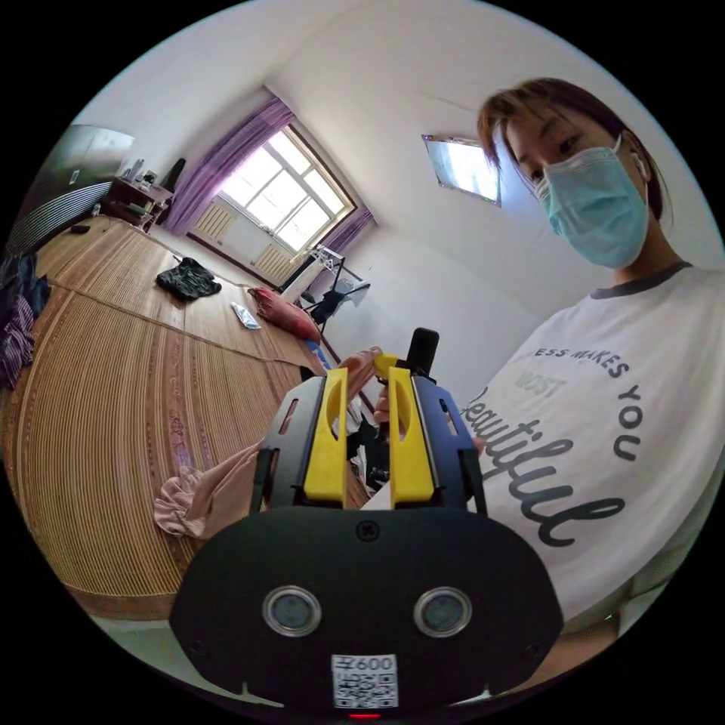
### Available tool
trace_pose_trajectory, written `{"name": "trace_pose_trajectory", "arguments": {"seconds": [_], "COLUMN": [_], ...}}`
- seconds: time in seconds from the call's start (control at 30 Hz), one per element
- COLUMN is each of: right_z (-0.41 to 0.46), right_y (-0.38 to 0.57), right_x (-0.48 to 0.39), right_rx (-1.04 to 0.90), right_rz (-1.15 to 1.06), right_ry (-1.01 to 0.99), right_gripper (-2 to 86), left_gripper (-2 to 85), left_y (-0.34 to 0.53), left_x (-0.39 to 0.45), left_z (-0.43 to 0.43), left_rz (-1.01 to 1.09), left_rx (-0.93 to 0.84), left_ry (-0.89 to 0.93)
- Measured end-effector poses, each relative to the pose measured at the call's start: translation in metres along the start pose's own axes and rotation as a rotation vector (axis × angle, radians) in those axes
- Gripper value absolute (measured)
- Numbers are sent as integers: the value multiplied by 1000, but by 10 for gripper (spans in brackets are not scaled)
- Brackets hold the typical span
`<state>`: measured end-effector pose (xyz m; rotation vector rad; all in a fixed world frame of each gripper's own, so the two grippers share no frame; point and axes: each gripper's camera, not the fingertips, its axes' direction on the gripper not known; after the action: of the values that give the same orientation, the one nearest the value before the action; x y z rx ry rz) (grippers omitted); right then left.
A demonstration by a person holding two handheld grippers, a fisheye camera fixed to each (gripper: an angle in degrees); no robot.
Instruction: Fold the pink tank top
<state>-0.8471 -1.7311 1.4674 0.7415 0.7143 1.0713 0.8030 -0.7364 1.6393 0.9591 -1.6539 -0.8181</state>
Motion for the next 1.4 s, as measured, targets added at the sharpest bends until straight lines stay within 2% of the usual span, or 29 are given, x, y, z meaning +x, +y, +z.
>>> {"name": "trace_pose_trajectory", "arguments": {"seconds": [0.4,0.7,0.97,1.2,1.4], "right_z": [1,-9,-16,-35,-65], "right_y": [-20,-38,-58,-81,-91], "right_x": [9,16,25,36,63], "right_rx": [-10,0,-16,-49,-3], "right_rz": [29,45,43,11,114], "right_ry": [-6,-1,-16,-28,-113], "right_gripper": [-9,-8,-9,-8,-5], "left_gripper": [73,71,69,23,9], "left_y": [18,29,20,10,3], "left_x": [-24,-52,-64,-82,-104], "left_z": [12,-1,-13,-34,-58], "left_rz": [28,-27,7,25,-16], "left_rx": [-45,-53,-44,-3,42], "left_ry": [38,36,56,51,184]}}
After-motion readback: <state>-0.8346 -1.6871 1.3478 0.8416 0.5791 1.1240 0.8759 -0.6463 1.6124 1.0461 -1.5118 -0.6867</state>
